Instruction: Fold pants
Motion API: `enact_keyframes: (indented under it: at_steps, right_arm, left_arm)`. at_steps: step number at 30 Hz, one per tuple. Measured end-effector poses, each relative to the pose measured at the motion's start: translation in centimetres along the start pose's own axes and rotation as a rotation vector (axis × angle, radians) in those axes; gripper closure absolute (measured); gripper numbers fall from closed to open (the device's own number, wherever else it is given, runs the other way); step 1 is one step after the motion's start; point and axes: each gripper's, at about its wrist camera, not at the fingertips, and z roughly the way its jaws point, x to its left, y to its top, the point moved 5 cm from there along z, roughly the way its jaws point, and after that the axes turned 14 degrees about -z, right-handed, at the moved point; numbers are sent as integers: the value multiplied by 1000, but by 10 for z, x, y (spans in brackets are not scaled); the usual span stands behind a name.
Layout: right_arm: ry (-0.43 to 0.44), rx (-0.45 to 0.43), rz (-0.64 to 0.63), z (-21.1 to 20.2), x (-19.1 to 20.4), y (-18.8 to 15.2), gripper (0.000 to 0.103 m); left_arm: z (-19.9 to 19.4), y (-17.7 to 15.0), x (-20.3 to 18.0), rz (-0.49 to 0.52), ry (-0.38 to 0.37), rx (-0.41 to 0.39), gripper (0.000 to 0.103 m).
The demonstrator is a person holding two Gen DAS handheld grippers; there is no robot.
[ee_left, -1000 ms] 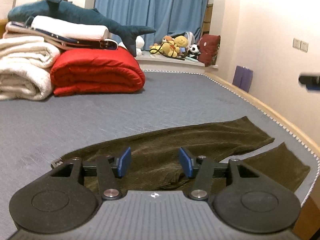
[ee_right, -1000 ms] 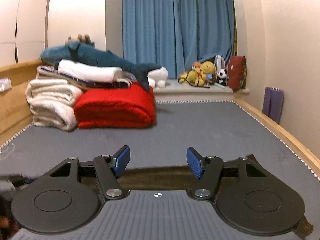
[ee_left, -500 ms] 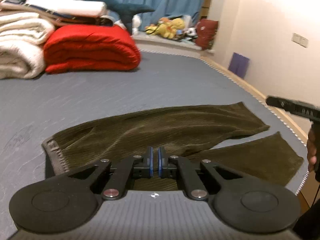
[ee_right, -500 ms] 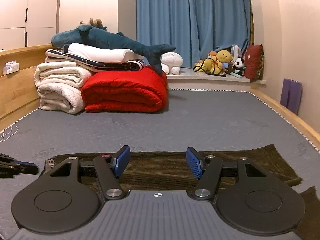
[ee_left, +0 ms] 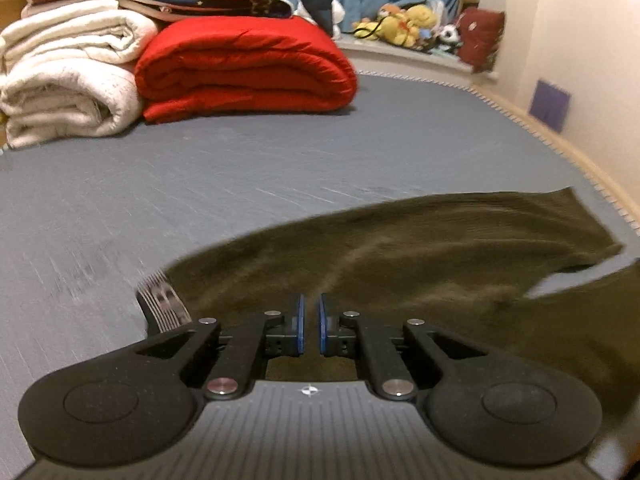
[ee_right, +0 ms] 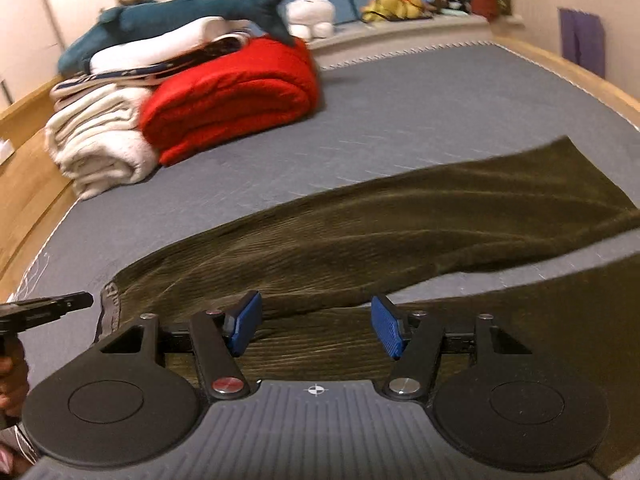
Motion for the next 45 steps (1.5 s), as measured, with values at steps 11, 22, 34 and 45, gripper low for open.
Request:
enact_keyframes:
  at_steps: [11,22,34,45]
  right_arm:
    - [5,2,118,-8,-43,4,40]
    - [-79,-42,184,-24,-82,4,40]
    - [-206,-116,261,-38,-121,5,40]
    - [-343,-156,530,-57,-216,-18,43]
  left_arm:
    - [178,57,1,208,84,121,25]
    - [162,44,-15,386,85,123,92]
    - [-134,-119,-62,479,-174,-73,94]
    - [-144,-110,-58,145,-211,54,81]
